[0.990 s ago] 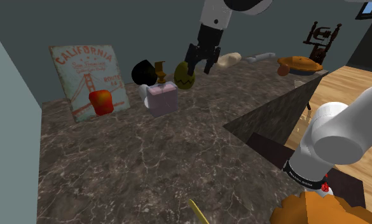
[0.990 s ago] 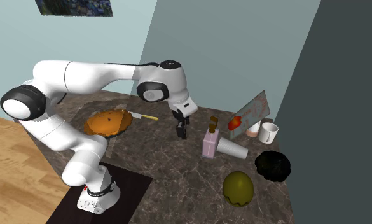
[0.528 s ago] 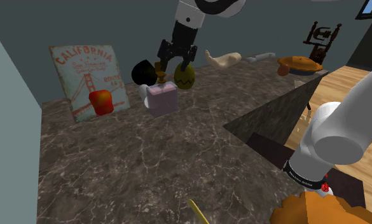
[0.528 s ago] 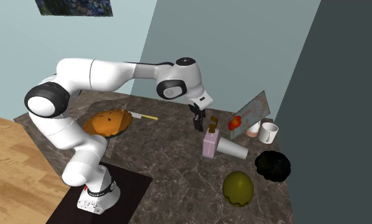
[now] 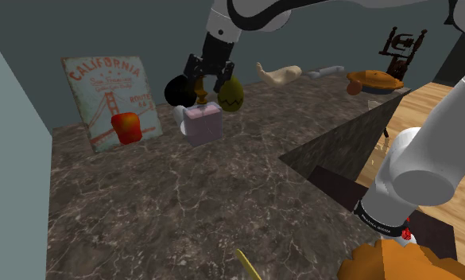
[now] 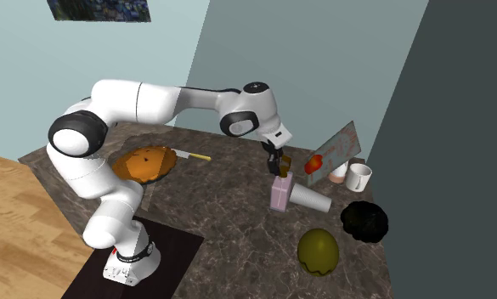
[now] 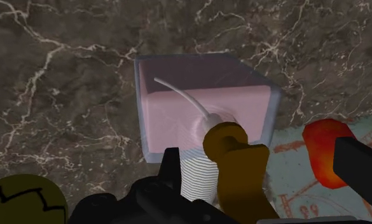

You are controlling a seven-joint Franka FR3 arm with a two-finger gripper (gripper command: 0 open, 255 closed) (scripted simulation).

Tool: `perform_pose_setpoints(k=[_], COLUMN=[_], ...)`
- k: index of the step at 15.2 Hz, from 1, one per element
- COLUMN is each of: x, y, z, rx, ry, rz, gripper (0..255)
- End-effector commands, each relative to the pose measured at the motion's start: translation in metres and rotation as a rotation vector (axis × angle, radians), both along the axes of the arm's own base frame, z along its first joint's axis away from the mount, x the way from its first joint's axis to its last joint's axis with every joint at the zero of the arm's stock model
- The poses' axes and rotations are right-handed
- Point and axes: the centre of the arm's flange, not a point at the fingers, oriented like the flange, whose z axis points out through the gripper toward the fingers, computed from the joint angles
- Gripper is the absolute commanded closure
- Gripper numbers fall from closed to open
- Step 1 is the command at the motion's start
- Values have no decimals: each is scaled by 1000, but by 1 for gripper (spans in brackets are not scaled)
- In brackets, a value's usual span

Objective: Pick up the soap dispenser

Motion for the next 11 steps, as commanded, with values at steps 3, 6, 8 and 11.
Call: perform_pose_setpoints(k=[3, 6, 8, 11], x=[0, -1, -1, -1], y=[1, 0, 0, 0], z=[-20, -19, -19, -19], rx=[0, 0, 0, 0], ry=[-1, 0, 0, 0], rz=[0, 0, 0, 0], gripper=[0, 255, 255, 255])
